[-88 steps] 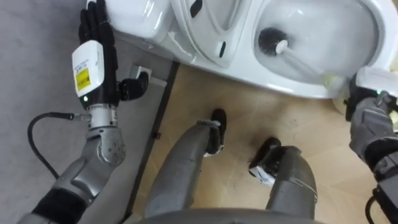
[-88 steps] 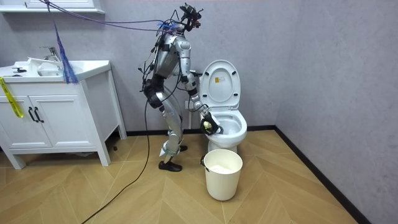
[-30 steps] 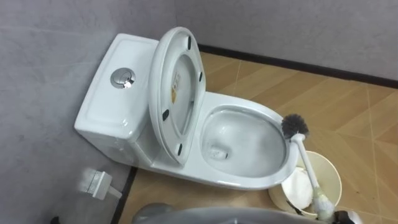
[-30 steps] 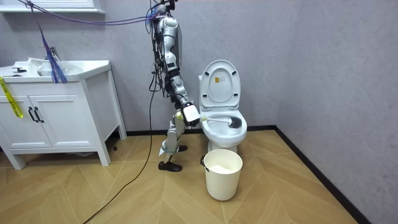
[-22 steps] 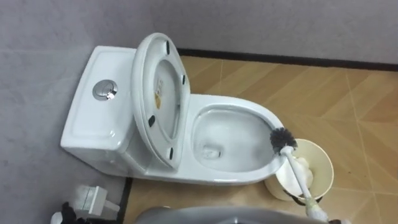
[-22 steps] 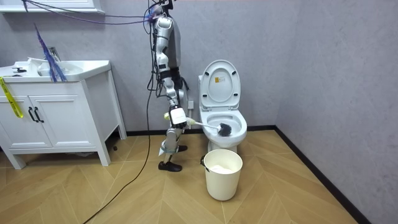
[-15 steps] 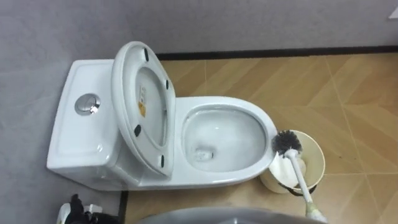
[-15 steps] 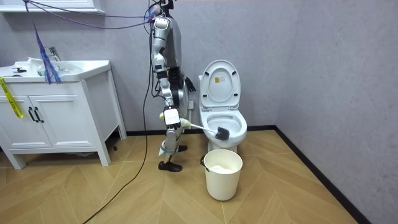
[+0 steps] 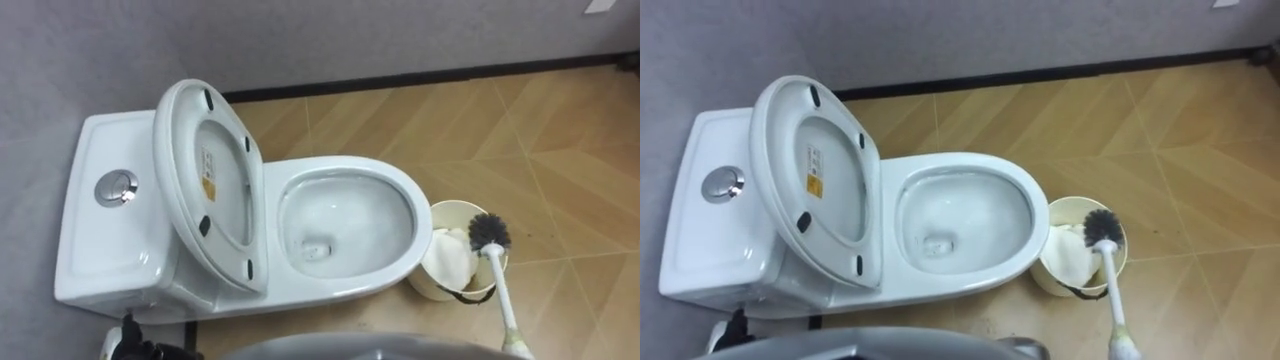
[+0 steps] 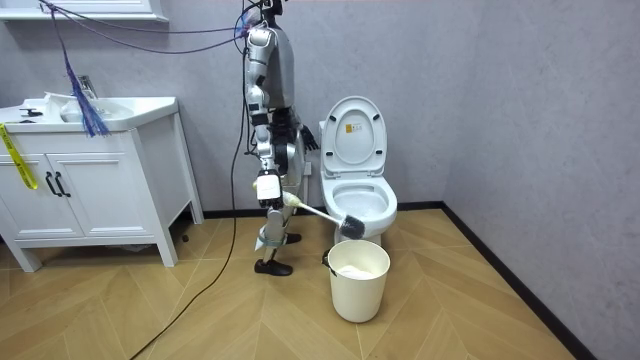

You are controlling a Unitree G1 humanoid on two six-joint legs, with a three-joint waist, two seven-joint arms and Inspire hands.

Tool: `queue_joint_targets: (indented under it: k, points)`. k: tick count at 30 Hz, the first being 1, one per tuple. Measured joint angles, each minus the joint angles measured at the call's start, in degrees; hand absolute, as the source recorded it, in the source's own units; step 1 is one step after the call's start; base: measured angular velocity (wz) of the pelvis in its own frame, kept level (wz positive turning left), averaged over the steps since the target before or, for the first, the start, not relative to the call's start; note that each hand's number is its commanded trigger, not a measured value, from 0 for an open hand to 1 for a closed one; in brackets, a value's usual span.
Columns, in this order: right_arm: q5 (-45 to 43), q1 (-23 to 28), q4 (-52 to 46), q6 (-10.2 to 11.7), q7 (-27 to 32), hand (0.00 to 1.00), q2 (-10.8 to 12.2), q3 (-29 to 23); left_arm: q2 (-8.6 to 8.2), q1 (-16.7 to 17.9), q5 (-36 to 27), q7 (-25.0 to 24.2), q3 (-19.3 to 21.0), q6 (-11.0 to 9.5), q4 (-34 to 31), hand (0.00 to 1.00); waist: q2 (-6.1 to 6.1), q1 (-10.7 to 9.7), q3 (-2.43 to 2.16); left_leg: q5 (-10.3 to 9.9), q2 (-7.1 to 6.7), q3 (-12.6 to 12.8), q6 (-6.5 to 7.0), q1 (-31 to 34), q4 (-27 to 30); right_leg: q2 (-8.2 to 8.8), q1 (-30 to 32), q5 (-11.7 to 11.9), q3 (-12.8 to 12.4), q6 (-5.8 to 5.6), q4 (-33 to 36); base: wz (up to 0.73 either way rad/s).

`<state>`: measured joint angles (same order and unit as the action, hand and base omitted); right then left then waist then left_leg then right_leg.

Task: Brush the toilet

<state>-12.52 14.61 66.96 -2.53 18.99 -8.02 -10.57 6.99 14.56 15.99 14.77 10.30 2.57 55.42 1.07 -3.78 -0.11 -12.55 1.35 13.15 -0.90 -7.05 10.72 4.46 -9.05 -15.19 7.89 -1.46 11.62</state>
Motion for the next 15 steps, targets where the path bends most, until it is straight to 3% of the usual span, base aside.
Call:
queue_joint_targets:
  k: [5, 15]
  points:
    - [0.47, -0.25, 0.05, -0.11, 0.42, 0.00, 0.03, -2.07, 0.00, 0.12, 3.56, -0.22, 0.20, 0.07, 0.21, 0.00, -0.31, -0.66, 0.22, -0.02, 0.01, 0.11, 0.00, -0.16, -0.51, -0.05, 0.10, -0.02, -0.18, -0.02, -0.51, -0.01]
    - [-3.94, -0.54, 0.68, -1.28, -0.40, 0.00, -0.03, -1.82, -0.20, 0.49, 4.94, -0.78, 0.05, 1.72, 0.95, 0.00, 0.06, -0.55, -0.04, 0.05, 0.02, 0.25, -0.08, -0.62, -1.18, -0.42, 0.20, 0.40, -1.59, 0.11, -0.98, -0.07]
